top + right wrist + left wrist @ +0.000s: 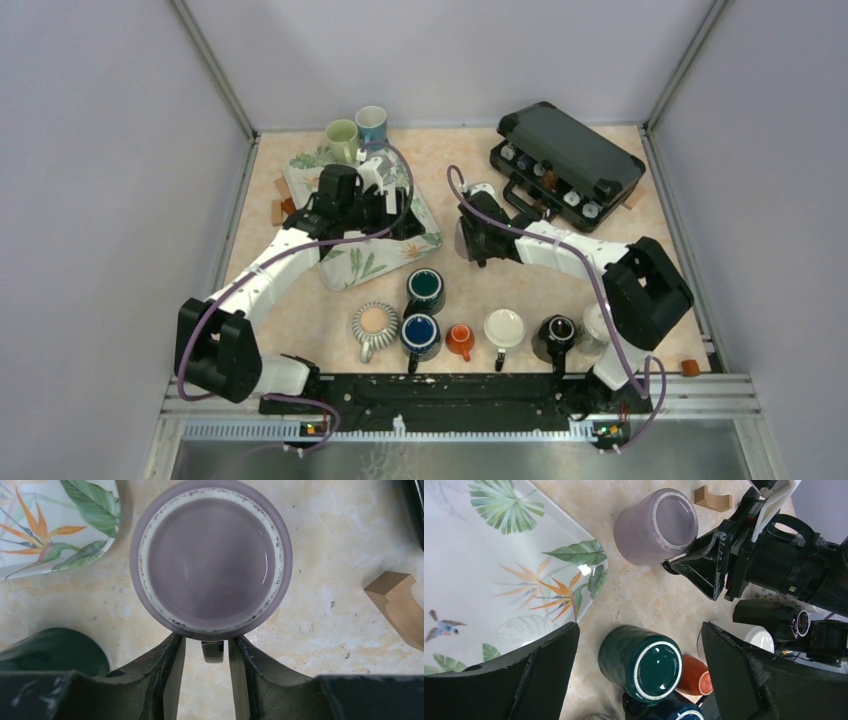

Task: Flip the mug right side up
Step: Turn over the cup at the center of the board.

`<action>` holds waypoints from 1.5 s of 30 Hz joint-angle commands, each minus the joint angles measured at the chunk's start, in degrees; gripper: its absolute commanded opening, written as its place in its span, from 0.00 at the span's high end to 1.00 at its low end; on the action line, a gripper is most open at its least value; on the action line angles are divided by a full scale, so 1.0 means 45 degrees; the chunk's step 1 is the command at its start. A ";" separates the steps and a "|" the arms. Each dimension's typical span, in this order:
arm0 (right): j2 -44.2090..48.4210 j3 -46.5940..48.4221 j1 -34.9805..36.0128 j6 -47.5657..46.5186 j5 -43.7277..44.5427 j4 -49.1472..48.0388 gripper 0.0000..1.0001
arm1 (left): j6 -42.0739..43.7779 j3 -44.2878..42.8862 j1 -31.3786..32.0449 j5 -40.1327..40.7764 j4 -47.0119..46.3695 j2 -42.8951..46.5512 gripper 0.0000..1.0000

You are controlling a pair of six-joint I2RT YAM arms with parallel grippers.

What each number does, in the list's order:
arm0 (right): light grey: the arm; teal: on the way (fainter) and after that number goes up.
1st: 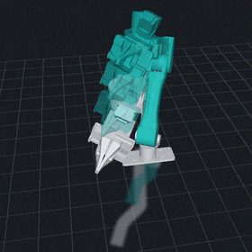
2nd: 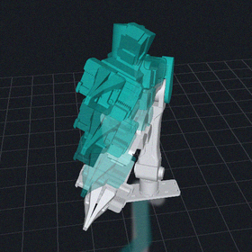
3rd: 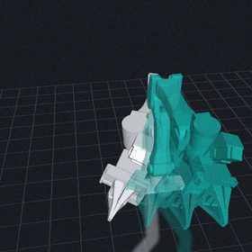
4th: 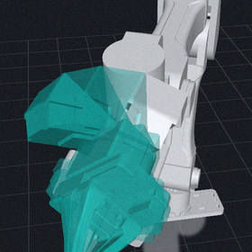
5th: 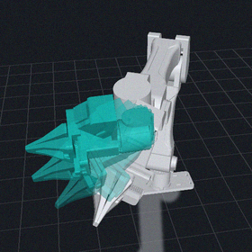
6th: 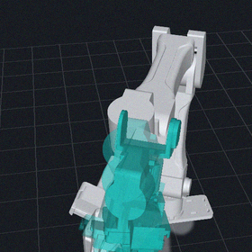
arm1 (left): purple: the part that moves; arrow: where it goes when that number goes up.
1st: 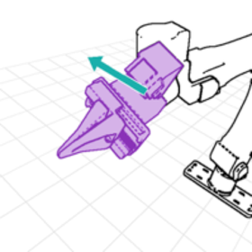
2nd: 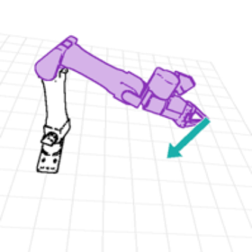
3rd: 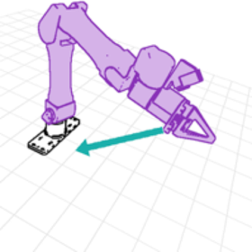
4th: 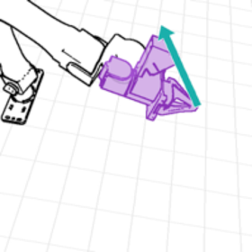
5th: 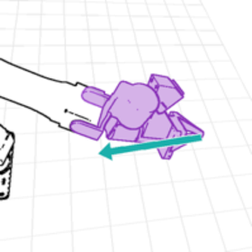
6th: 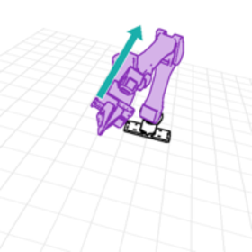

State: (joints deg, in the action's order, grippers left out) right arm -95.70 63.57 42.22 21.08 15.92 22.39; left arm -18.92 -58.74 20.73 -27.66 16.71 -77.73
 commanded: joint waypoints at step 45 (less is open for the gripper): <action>-0.0687 0.1192 0.0326 0.0127 0.1016 -0.0582 0.87 | -0.0574 0.0307 -0.0263 -0.1037 -0.0963 -0.0092 0.02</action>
State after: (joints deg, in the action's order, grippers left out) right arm -98.48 65.32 43.00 21.19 19.46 22.15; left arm -19.88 -58.19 20.18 -29.74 15.97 -77.76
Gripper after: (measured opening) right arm 0.196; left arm 0.985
